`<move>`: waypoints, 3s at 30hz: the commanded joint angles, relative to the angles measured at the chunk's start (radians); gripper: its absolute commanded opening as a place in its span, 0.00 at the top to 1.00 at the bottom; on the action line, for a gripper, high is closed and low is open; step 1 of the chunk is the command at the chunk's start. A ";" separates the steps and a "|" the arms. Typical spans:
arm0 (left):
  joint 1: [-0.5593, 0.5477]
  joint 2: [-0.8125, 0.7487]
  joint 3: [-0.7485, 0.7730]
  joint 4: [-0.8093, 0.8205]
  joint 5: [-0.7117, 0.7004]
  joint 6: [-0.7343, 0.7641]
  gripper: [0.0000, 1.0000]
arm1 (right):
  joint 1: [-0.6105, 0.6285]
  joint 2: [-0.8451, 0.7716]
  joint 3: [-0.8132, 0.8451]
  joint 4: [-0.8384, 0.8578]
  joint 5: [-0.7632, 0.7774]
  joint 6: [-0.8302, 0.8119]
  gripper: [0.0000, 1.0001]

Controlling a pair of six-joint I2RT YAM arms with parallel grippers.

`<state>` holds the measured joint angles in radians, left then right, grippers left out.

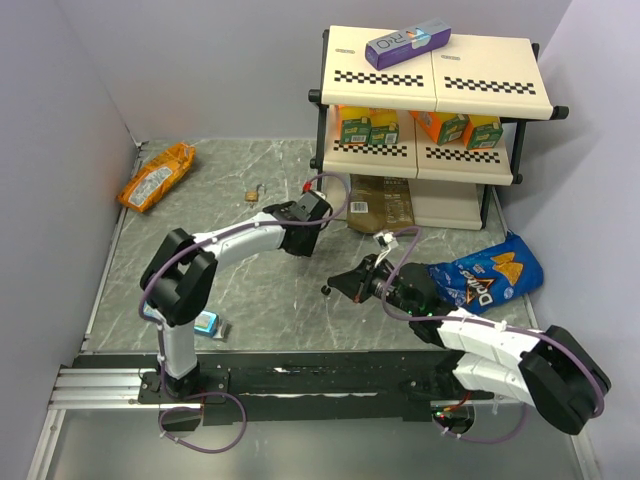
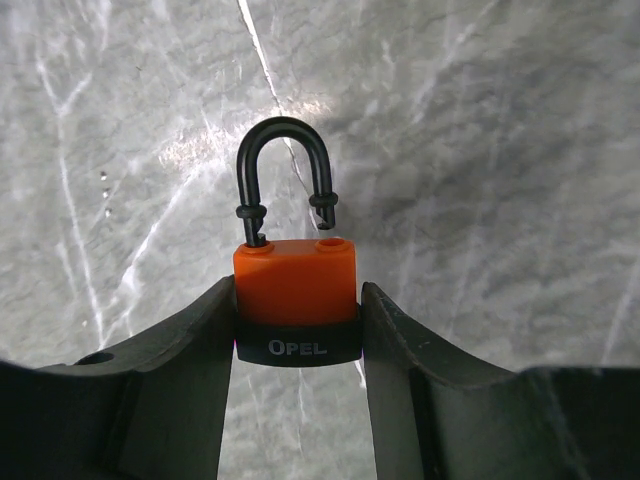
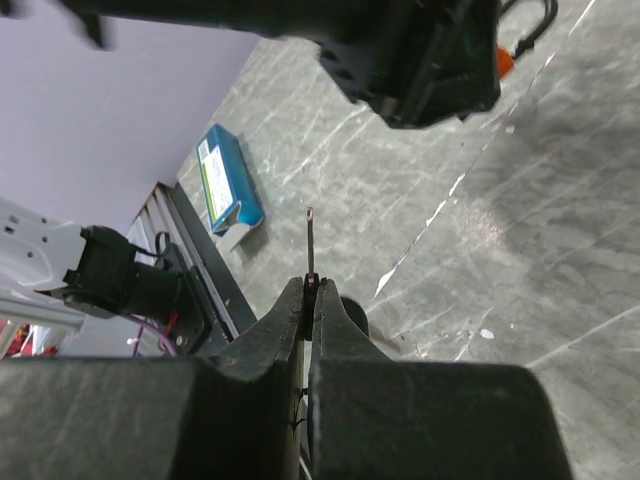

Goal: Unlock with the key

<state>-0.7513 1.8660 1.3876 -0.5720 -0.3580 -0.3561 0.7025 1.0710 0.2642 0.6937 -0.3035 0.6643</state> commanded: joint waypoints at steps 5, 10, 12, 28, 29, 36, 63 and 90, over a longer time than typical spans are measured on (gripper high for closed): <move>0.052 0.061 -0.001 0.070 0.114 -0.014 0.99 | 0.005 -0.127 -0.014 -0.048 0.066 -0.032 1.00; 0.061 0.100 0.007 0.069 0.122 -0.015 0.99 | 0.005 -0.181 -0.025 -0.075 0.084 -0.040 1.00; 0.061 0.119 0.008 0.064 0.111 -0.012 0.99 | 0.005 -0.192 -0.028 -0.091 0.092 -0.043 1.00; 0.061 0.150 0.062 0.000 0.119 -0.003 0.67 | 0.005 -0.278 -0.040 -0.183 0.145 -0.074 1.00; 0.061 0.144 0.064 -0.003 0.120 -0.007 0.49 | 0.005 -0.282 -0.036 -0.190 0.158 -0.081 1.00; 0.063 0.058 0.048 0.026 0.122 -0.003 0.07 | 0.003 -0.315 -0.014 -0.264 0.198 -0.115 1.00; 0.041 -0.349 -0.223 0.451 0.725 -0.245 0.18 | 0.161 -0.106 0.245 -0.500 0.521 -0.284 1.00; -0.077 -0.220 -0.176 0.366 0.746 -0.238 0.76 | 0.272 0.043 0.352 -0.557 0.756 -0.338 1.00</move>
<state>-0.8066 1.6409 1.1854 -0.2062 0.3286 -0.5903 0.9672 1.1046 0.5465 0.0906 0.3916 0.3443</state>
